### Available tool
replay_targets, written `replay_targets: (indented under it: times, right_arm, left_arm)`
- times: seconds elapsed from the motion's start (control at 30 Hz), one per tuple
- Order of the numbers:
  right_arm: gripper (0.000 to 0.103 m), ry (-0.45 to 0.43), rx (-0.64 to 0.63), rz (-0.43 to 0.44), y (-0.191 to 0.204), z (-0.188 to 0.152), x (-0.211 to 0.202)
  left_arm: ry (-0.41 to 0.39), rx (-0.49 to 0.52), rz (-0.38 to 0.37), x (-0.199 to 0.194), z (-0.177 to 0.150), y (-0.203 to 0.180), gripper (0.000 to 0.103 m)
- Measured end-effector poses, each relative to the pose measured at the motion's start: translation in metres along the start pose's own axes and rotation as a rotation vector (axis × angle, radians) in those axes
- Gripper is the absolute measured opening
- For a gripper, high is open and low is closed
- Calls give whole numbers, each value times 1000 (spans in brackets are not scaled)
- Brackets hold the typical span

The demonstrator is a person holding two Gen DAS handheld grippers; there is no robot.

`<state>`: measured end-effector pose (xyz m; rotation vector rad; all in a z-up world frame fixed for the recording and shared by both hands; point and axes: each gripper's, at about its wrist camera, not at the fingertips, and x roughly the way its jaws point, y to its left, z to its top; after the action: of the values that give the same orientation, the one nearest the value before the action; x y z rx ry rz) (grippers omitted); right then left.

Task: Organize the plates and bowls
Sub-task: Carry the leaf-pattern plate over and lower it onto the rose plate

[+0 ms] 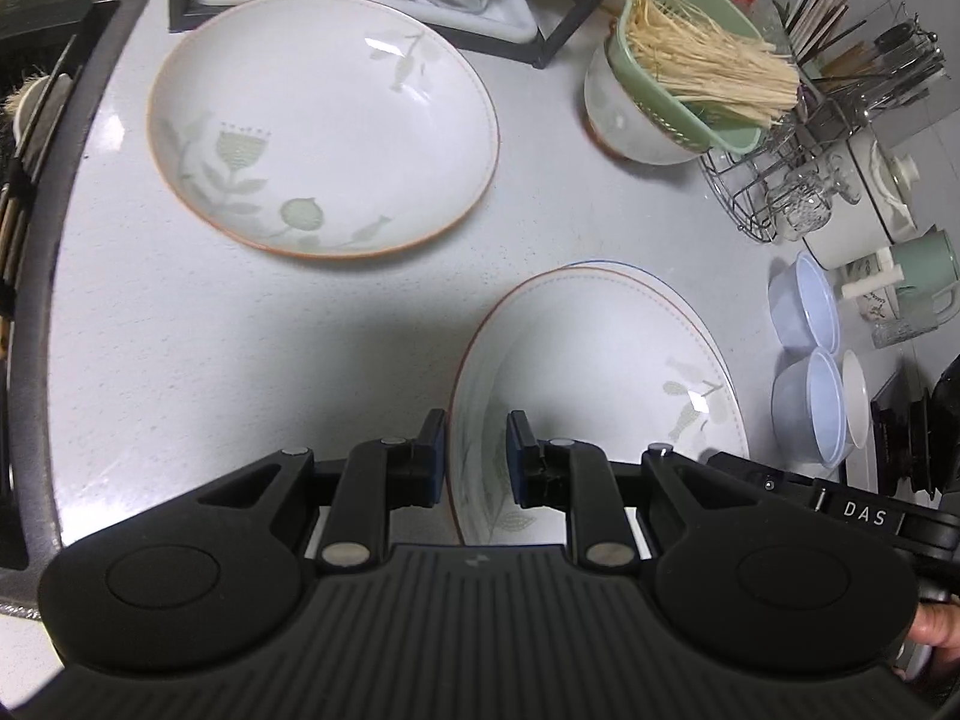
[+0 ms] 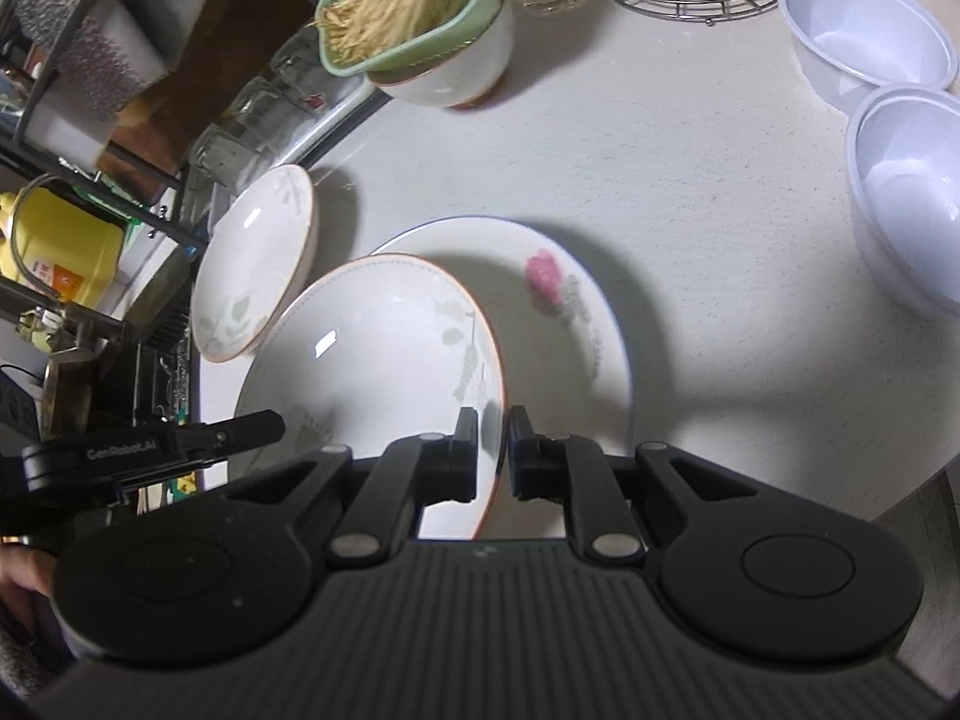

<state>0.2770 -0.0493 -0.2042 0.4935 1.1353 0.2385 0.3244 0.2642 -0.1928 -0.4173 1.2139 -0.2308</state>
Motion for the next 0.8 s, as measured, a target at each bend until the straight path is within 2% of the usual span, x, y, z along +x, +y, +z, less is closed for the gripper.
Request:
replay_targets:
  times: [0.33, 0.8]
  right_arm:
    - [13, 12, -97, -35, -9, 15, 5]
    - [13, -20, -207, -64, -6, 11, 9]
  left_arm:
    - [3, 61, 70, 16, 0, -22, 23]
    - [-23, 130, 153, 16, -6, -36, 23]
